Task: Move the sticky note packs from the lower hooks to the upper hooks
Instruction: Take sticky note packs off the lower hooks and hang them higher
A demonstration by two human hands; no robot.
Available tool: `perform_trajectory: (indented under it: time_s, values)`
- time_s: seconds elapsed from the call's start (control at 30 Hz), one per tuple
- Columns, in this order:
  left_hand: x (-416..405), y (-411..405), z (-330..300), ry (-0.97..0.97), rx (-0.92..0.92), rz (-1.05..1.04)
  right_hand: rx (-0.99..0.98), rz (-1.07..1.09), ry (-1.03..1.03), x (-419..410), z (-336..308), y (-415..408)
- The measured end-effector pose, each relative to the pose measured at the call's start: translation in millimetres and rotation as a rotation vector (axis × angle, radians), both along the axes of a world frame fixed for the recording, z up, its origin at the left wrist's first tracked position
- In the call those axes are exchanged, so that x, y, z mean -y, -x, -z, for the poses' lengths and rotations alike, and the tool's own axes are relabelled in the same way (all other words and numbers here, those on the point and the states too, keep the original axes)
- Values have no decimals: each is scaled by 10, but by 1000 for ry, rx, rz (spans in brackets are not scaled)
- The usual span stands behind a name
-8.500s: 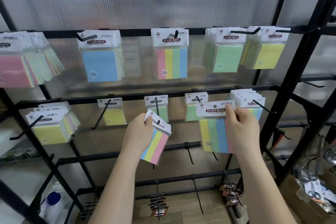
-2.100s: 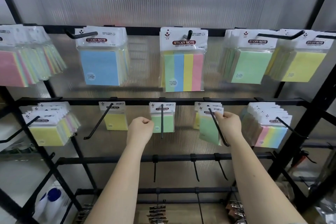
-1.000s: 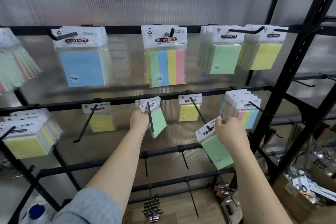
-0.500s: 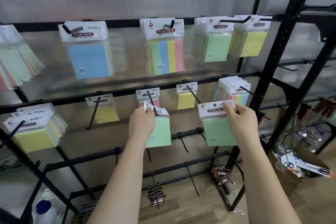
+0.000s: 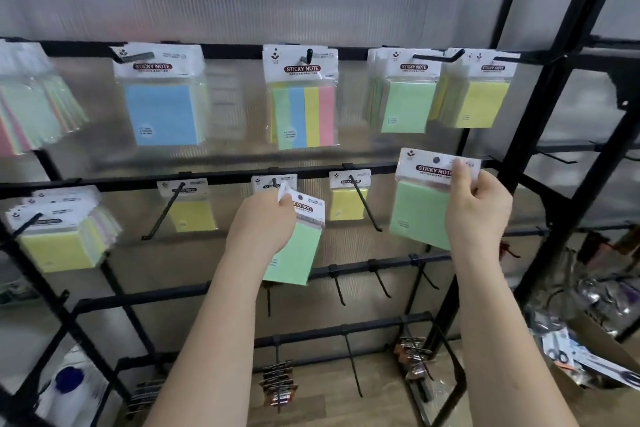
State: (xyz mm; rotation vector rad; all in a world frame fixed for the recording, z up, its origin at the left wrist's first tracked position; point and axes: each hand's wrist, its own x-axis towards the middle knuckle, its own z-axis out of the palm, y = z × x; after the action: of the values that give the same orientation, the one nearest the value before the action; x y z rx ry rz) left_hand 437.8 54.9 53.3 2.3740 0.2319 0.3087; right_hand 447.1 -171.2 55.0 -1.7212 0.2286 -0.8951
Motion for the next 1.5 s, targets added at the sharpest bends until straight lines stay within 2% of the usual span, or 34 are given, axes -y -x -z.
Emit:
perform_trajectory:
  time_s: [0.27, 0.47, 0.57, 0.93, 1.07, 1.5]
  values:
    - [490, -77, -22, 146, 71, -141, 274, -332, -102, 281, -781, -271]
    - [626, -30, -60, 158, 108, -188, 390, -277, 49, 242, -1187, -484]
    - [631, 5, -52, 170, 121, -180, 396, -196, 79, 227, -1197, -592]
    - [589, 61, -73, 163, 155, -195, 370, -140, 66, 267, -1234, -572]
    - [614, 69, -96, 159, 164, -188, 334, -225, -6, 326, -1230, -600]
    - [740, 71, -65, 151, 207, -163, 246, -311, 61, 408, -1336, -671]
